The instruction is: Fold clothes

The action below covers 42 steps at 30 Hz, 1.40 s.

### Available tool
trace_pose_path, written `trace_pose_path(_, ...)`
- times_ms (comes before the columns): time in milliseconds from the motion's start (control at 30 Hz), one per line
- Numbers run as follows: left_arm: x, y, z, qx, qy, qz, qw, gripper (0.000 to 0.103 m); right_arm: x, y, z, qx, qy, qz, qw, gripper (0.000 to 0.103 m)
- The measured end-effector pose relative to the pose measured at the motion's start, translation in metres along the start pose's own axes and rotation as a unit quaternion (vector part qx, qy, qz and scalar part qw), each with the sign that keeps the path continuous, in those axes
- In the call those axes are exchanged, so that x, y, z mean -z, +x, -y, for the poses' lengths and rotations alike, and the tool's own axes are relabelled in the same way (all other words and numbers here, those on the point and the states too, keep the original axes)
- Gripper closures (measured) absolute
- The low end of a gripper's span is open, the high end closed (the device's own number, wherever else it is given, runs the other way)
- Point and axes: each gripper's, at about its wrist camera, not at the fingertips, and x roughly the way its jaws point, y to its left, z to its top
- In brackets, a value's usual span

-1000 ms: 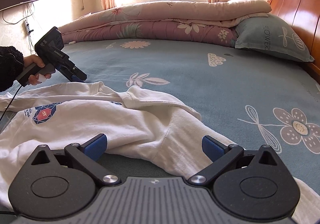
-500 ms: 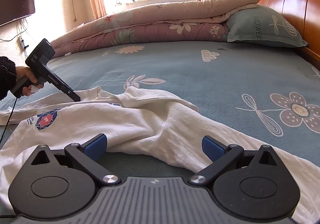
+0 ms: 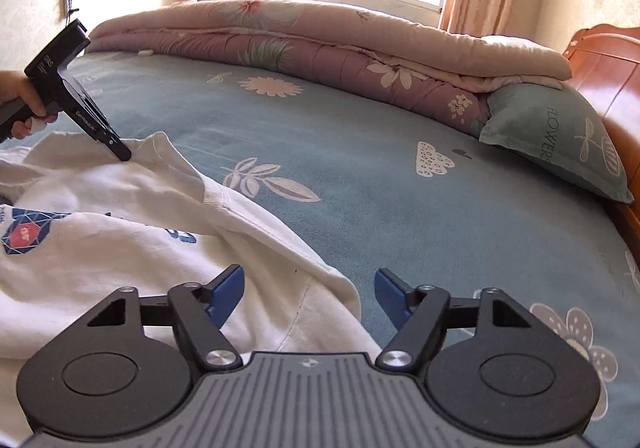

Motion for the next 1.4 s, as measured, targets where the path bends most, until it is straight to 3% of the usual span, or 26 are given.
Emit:
trace_pose_path(67,0.001,0.001,-0.004,0.009,-0.019,0.008,0.9997,0.101,-0.010,0.022,-0.001,-0.003,-0.029,-0.016,0.999,0.040)
trace_pose_path(233,0.003,-0.001,-0.003,0.006,-0.013,0.013,0.9998,0.100,-0.019,0.063,-0.020,-0.006,-0.129,-0.046,0.991,0.049)
trace_pose_path(300,0.005,-0.002,-0.003,0.007,-0.013,0.016,0.9998,0.100,-0.022,0.070,-0.027,0.000,-0.151,-0.047,0.987,0.074)
trace_pose_path(367,0.006,-0.003,-0.003,0.007,-0.018,0.020,0.9996,0.100,-0.027,0.071,-0.027,-0.003,-0.139,-0.040,0.990,0.088)
trace_pose_path(467,0.004,-0.007,0.000,-0.006,-0.021,0.028,0.9994,0.100,-0.036,0.078,-0.019,0.006,-0.117,-0.031,0.993,0.095)
trace_pose_path(600,-0.005,-0.006,-0.001,-0.021,-0.043,0.049,0.9977,0.100,-0.053,0.105,0.004,0.005,-0.052,-0.032,0.998,0.095)
trace_pose_path(700,-0.006,0.004,0.003,-0.042,-0.047,0.047,0.9969,0.096,-0.054,0.133,0.021,-0.010,0.014,-0.060,0.998,0.091)
trace_pose_path(733,-0.006,0.002,0.006,-0.046,-0.048,0.047,0.9967,0.096,-0.053,0.137,0.026,-0.013,0.034,-0.065,0.997,0.088)
trace_pose_path(767,-0.006,-0.001,0.008,-0.044,-0.049,0.044,0.9968,0.096,-0.052,0.133,0.030,-0.012,0.049,-0.063,0.997,0.077)
trace_pose_path(833,-0.002,-0.014,0.013,-0.045,-0.042,0.056,0.9966,0.095,-0.049,0.112,0.039,-0.013,0.072,-0.044,0.996,0.068)
trace_pose_path(900,0.004,-0.030,0.021,-0.051,-0.027,0.068,0.9961,0.091,-0.042,0.076,0.049,-0.011,0.081,-0.015,0.997,0.050)
trace_pose_path(1033,0.022,-0.056,0.046,-0.047,-0.002,0.079,0.9958,0.076,-0.009,0.012,0.064,0.012,0.093,-0.008,0.996,0.050)
trace_pose_path(1133,0.036,-0.070,0.073,-0.025,0.012,0.084,0.9961,0.073,0.029,-0.027,0.070,0.020,0.113,-0.024,0.993,0.053)
trace_pose_path(1267,0.056,-0.082,0.122,0.017,0.046,0.091,0.9947,0.062,0.076,-0.056,0.043,0.041,0.055,-0.051,0.996,0.056)
trace_pose_path(1400,0.069,-0.085,0.165,0.035,0.072,0.093,0.9924,0.060,0.098,-0.048,0.009,0.056,-0.050,-0.072,0.995,0.056)
